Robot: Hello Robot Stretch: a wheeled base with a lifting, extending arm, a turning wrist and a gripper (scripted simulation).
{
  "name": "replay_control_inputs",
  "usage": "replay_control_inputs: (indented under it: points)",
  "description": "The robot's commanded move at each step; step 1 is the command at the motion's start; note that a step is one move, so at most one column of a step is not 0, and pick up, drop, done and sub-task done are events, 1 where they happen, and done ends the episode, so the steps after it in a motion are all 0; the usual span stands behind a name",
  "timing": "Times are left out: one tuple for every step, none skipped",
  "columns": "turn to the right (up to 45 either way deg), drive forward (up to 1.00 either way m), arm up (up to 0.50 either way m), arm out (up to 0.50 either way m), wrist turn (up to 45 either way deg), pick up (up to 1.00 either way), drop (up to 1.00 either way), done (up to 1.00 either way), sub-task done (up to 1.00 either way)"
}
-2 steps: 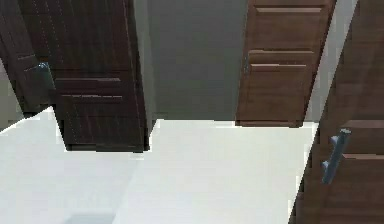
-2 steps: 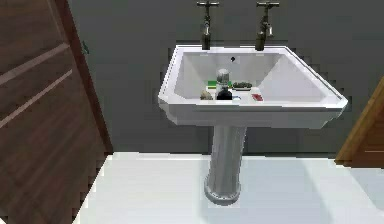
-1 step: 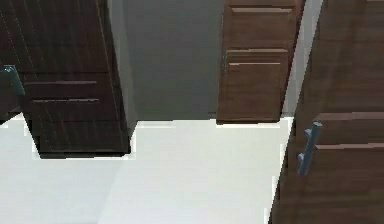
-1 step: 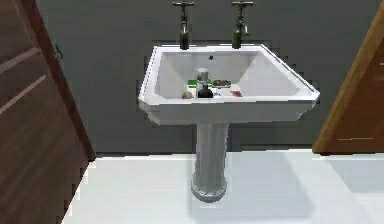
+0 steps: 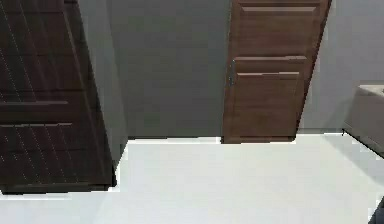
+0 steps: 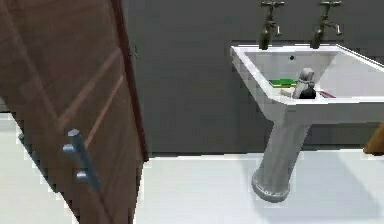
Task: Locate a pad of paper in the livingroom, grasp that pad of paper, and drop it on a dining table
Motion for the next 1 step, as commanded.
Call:
replay_control_inputs:
  points:
    - [-15.0, 0.00, 0.00, 0.00, 0.0, 0.00, 0.00, 0.00, 0.00]
